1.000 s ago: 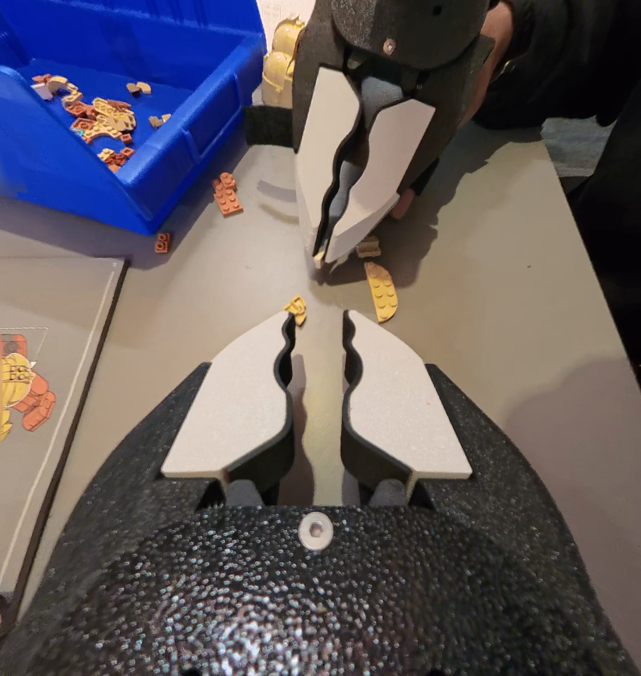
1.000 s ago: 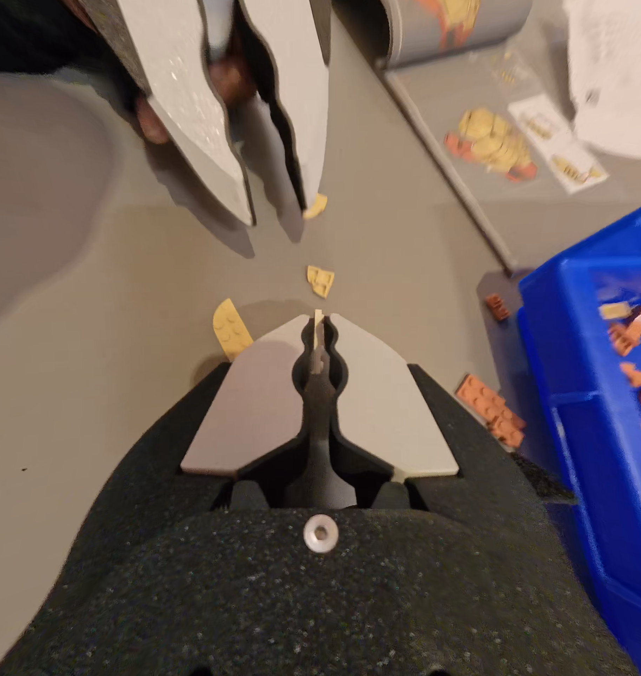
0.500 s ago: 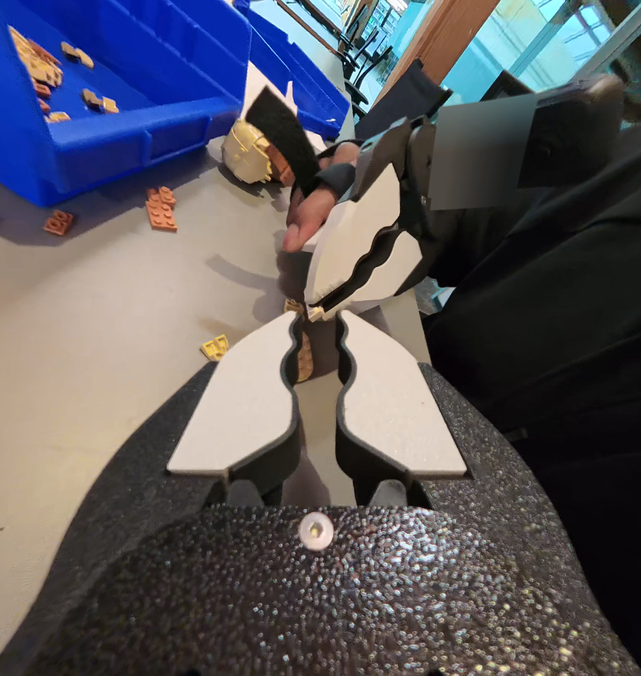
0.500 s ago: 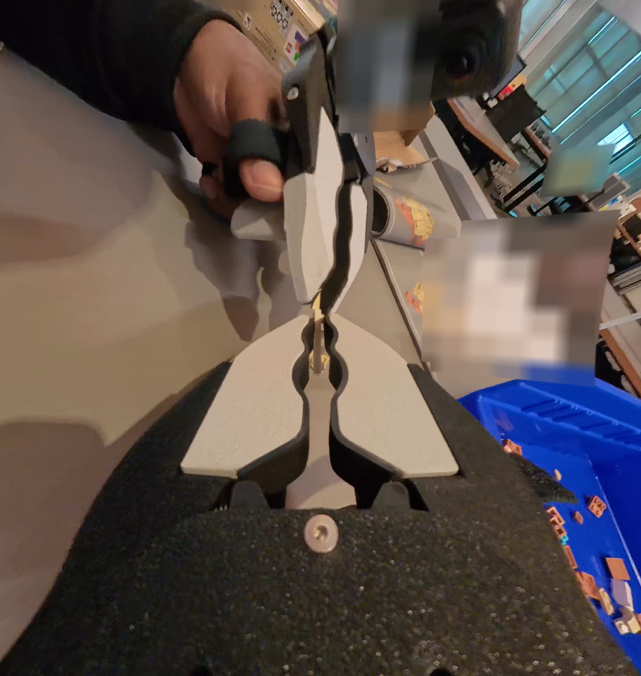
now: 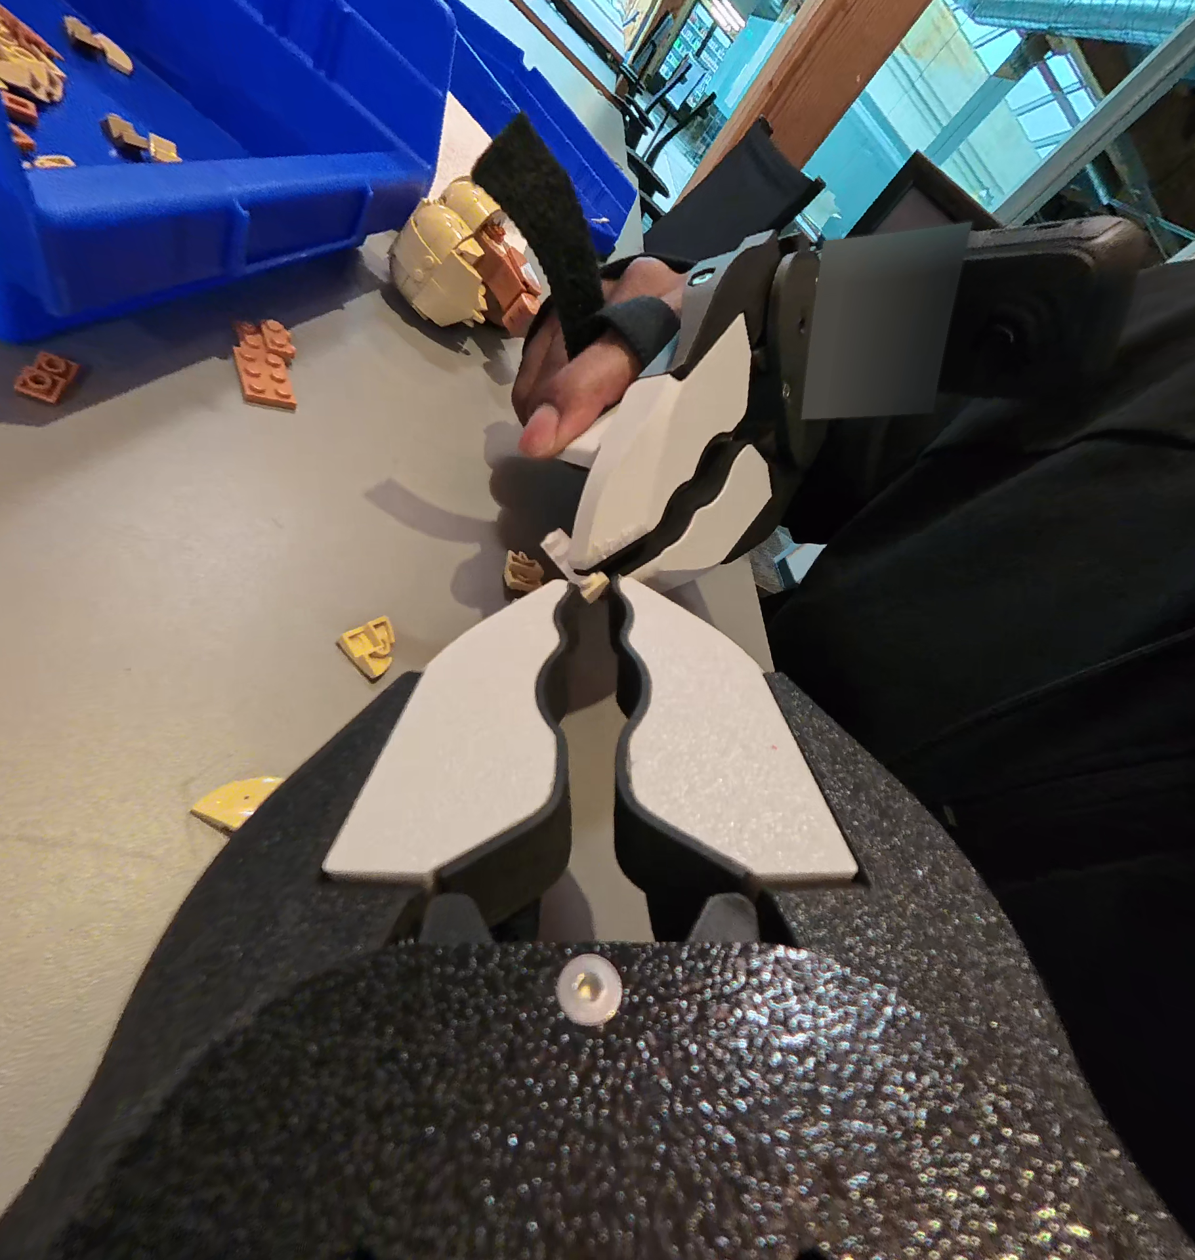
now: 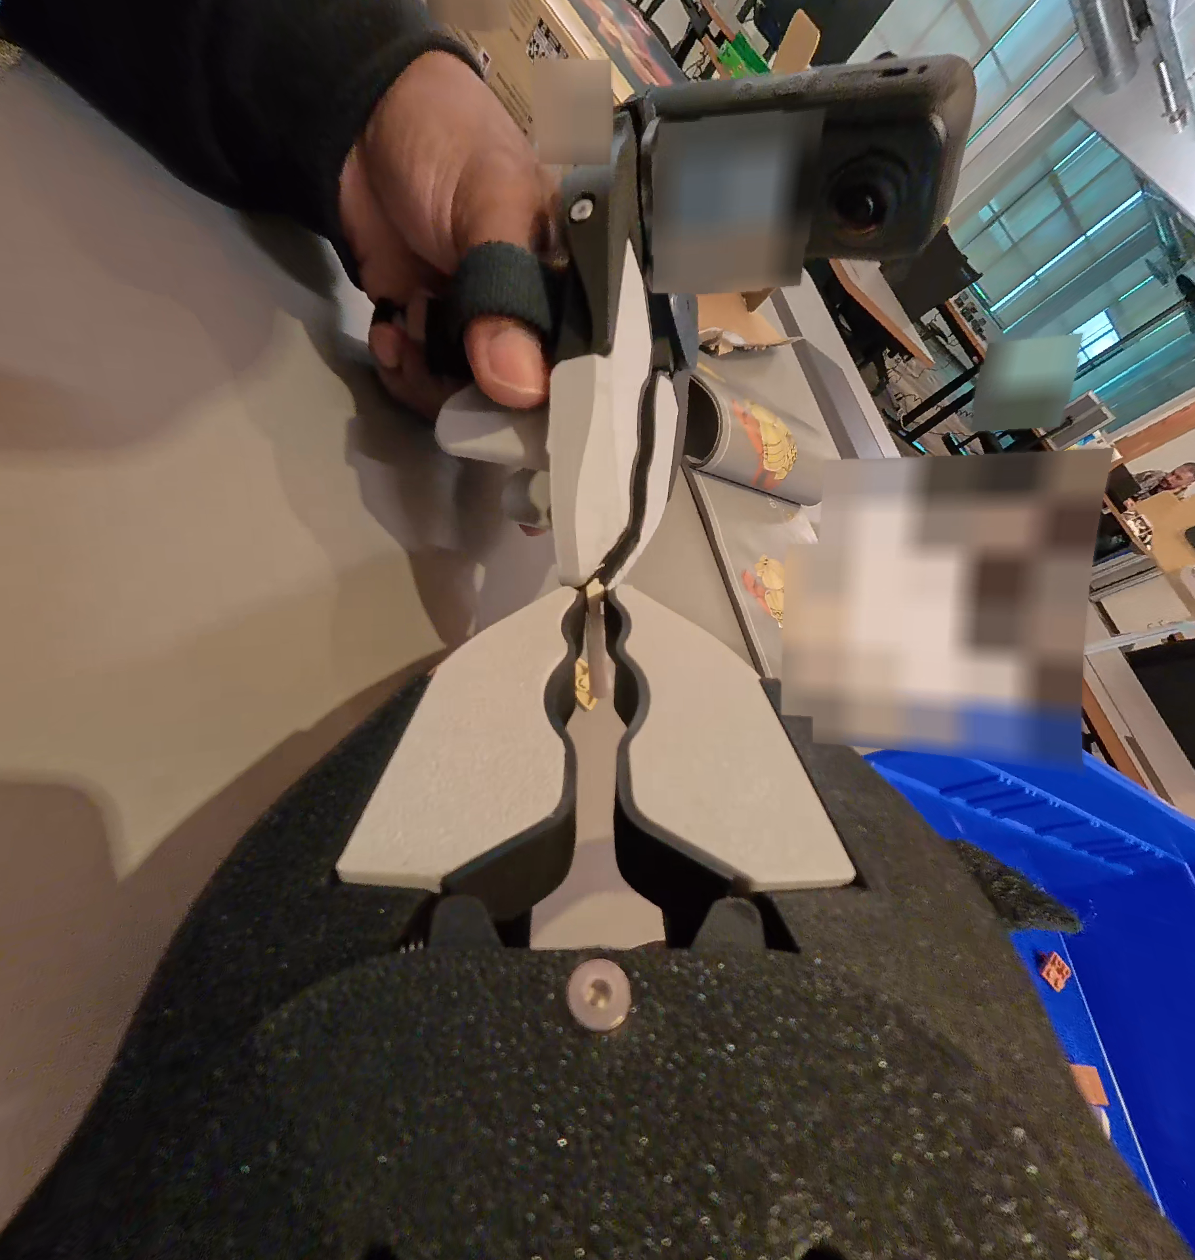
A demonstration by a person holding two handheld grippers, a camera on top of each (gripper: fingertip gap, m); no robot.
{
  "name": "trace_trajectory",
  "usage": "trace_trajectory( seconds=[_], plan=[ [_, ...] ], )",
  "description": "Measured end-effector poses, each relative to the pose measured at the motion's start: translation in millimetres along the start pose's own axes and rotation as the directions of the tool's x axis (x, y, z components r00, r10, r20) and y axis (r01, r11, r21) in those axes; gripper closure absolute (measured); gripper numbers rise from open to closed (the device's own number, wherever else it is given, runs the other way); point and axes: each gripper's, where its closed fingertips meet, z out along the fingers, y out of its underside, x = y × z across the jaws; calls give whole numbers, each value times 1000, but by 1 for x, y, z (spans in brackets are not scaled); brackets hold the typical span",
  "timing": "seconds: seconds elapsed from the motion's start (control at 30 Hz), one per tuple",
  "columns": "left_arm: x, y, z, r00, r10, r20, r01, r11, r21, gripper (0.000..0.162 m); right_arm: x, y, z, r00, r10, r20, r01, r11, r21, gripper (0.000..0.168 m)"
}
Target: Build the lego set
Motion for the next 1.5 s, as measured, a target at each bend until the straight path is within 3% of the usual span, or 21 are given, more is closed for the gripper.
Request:
trace_trajectory(
  seconds=[0.17,0.3,0.5,0.67,0.87,1.0,1.23,1.5],
  plan=[
    [2,1,0,1000,18,-8,-18,1000,-3,155,-1,-1,-1,1000,-4,11,4,1000,13,163],
    [6,1,1,999,43,-26,-43,999,-10,159,-4,2,1,999,15,37,-14,1000,-7,145],
    [5,6,2,997,79,-1,-79,996,-49,159,-6,9,1,995,60,75,-57,998,-36,142],
    [-2,4,-6,981,187,50,-184,981,-62,159,-8,11,-5,959,215,184,-209,977,-49,141],
    [-6,-1,-18,867,485,114,-475,874,-103,159,-5,3,-12,753,560,345,-573,816,-75,137],
    [-4,7,-15,737,668,107,-647,742,-174,159,-2,2,-15,654,652,383,-674,732,-97,137],
    [-5,17,-8,564,820,98,-783,568,-252,159,-18,11,-14,673,620,403,-606,775,-179,137],
    [-1,19,-6,474,876,88,-832,478,-280,159,-23,14,-14,687,594,419,-572,797,-194,137]
  ],
)
